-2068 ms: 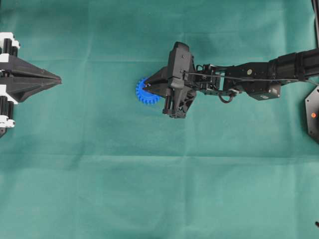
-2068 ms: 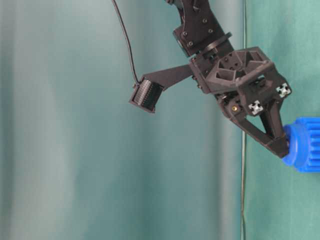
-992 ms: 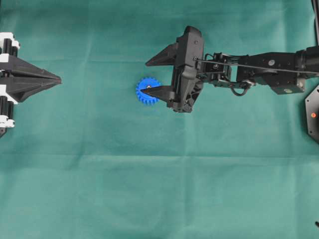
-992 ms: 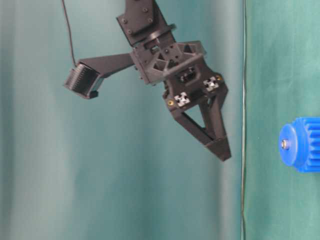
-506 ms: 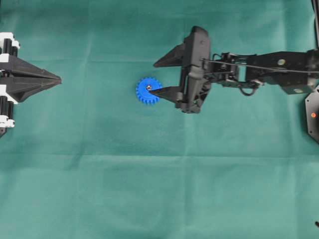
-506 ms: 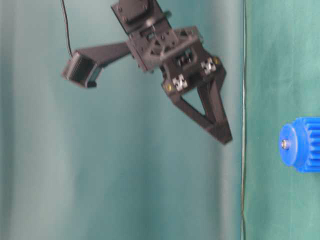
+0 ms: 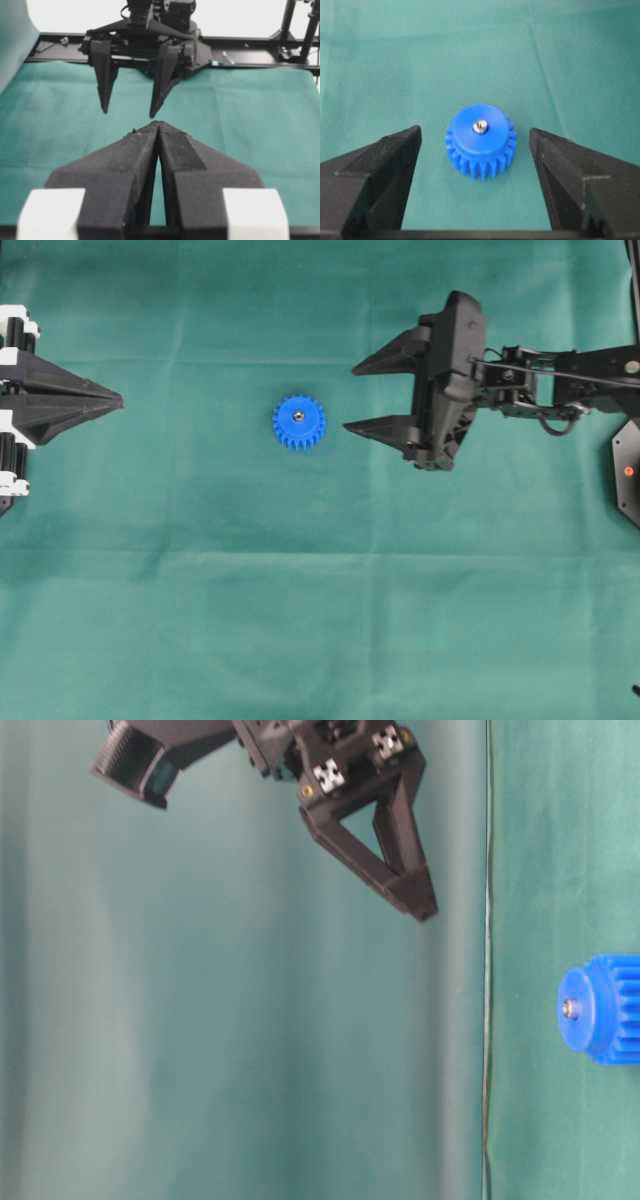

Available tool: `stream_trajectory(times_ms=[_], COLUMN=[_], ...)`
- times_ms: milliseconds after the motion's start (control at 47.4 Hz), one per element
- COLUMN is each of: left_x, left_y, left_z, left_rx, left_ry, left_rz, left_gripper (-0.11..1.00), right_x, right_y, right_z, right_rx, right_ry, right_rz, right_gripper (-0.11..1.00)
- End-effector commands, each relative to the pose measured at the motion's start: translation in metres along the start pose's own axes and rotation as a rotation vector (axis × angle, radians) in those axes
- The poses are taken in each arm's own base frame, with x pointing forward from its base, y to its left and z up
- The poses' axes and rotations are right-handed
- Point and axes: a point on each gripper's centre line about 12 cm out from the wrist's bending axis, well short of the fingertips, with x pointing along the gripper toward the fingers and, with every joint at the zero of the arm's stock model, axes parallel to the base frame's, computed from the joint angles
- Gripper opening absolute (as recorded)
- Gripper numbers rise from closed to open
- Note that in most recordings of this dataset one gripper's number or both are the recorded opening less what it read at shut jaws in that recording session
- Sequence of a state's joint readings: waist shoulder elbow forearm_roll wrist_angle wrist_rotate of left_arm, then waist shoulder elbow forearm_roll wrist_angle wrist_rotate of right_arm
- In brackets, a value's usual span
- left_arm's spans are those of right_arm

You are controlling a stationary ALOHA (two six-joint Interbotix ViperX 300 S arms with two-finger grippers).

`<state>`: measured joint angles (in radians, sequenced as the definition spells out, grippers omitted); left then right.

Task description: Insert the shaft placed at a random location into the center hole of the small gear at another random location.

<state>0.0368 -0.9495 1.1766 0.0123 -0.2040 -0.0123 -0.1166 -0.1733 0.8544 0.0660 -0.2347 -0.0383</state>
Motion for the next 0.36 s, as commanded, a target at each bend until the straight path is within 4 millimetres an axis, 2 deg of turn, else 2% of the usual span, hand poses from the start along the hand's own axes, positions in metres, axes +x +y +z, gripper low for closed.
stream_trajectory(times_ms=[0, 338], left_x=[0.0020, 0.0022], left_y=[0.0006, 0.0006], left_z=[0.0063, 0.0060], left_rx=[0.000, 0.000], left_ry=[-0.015, -0.014], left_rz=[0.003, 0.003], left_gripper=[0.00, 0.00], right_x=[-0.0094, -0.0177], right_y=[0.0006, 0.0010], right_z=[0.0107, 0.0073], right_rx=[0.005, 0.004], right_ry=[-0.040, -0.031], right_rz=[0.002, 0.004], right_gripper=[0.85, 0.85])
